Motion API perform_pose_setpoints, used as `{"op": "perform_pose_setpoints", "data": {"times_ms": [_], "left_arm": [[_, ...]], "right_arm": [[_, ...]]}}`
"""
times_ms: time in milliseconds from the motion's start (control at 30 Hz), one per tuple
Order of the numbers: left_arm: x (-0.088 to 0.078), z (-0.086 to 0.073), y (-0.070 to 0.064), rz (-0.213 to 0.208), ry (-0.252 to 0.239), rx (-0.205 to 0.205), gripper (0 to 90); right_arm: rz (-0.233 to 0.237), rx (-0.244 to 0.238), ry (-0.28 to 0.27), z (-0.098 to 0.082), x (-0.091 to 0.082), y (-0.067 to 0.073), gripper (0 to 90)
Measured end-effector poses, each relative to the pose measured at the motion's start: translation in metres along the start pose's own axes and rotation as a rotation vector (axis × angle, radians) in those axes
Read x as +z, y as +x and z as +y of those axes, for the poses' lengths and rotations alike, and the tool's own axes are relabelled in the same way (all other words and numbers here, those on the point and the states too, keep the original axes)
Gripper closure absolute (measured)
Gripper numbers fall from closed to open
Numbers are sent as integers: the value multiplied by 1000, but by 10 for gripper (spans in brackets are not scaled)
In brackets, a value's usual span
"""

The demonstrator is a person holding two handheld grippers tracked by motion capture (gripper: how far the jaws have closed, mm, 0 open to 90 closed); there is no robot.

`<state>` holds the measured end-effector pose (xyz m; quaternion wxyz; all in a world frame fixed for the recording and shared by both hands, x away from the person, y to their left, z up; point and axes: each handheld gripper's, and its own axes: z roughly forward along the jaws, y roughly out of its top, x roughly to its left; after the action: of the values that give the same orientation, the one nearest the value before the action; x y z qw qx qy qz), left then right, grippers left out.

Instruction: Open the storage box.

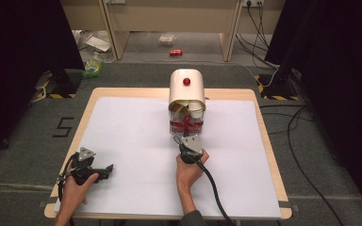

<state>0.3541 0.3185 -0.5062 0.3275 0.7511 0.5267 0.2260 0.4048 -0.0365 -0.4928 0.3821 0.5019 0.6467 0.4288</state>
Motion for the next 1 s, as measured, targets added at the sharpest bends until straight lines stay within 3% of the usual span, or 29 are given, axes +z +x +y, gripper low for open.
{"op": "perform_pose_setpoints", "data": {"times_ms": [100,233,567,700,1000], "left_arm": [[0,0,1,-5,2,-5,2],[0,0,1,-4,2,-4,2],[0,0,0,-3,0,-2,4],[0,0,0,-2,0,1,5],[0,0,0,-4,-1,-2,6]], "right_arm": [[-18,38,-4,0,1,-3,762],[-25,84,-13,1,4,-1,742],[-105,113,9,5,13,9,711],[-114,98,12,6,14,12,729],[-121,117,12,6,14,12,739]]}}
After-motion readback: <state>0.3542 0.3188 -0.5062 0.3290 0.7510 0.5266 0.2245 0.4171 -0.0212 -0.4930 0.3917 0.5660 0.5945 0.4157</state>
